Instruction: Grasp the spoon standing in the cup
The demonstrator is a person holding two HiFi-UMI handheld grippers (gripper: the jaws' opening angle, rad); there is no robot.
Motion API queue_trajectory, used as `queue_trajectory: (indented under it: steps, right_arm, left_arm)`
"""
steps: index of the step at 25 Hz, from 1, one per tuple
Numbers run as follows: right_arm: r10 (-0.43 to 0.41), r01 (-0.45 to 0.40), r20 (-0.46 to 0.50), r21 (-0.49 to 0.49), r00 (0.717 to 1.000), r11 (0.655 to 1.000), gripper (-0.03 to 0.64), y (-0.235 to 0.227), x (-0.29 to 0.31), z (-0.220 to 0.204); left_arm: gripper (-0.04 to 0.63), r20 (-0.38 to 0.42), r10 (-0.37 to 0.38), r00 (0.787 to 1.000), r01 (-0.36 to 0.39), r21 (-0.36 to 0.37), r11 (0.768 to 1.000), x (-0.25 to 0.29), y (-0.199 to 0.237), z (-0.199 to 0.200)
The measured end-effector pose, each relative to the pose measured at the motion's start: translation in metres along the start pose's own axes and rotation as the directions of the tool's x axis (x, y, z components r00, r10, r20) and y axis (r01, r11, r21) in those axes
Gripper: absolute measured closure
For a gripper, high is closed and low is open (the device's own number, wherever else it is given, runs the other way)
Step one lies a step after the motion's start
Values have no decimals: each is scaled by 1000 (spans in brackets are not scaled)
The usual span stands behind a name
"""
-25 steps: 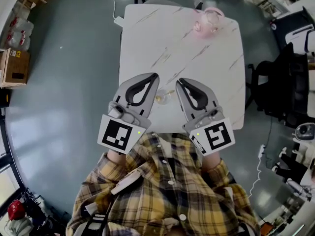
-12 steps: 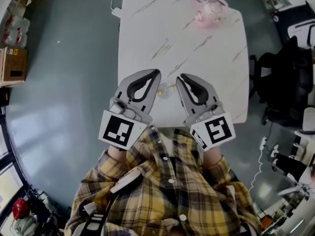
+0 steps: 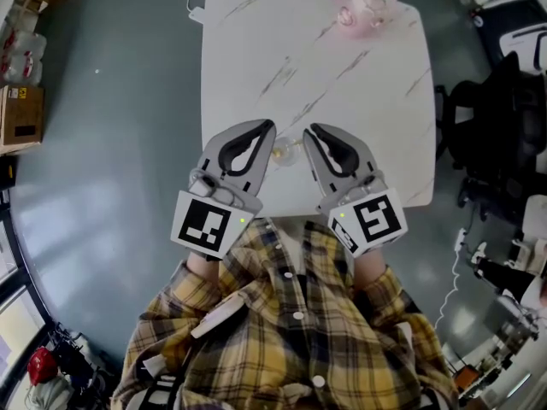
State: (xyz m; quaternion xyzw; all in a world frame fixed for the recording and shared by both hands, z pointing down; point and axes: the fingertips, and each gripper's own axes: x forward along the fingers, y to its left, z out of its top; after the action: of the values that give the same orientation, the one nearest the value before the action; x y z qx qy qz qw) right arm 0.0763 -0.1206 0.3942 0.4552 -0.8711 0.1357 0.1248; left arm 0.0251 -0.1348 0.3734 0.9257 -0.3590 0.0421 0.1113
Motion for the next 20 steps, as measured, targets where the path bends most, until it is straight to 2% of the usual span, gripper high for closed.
queue_trajectory:
  steps: [5,14,20]
  right_arm:
    - [-3,3,-26,9,1000,1000,569,2,4,-12]
    - [-19,22,-72,43,997,999,485,-3,10,-38]
    - [-20,26,-101,56,995,998,472,-4,15,-51]
  left_arm:
    - [580,-3,-10,1000,9,-2,1000,0,-1,-6]
    - [580,-16,-14,1000,14,-29,999,2,3,-22]
    - [580,-26,-13,1000,12,-39,999,2,6,-31]
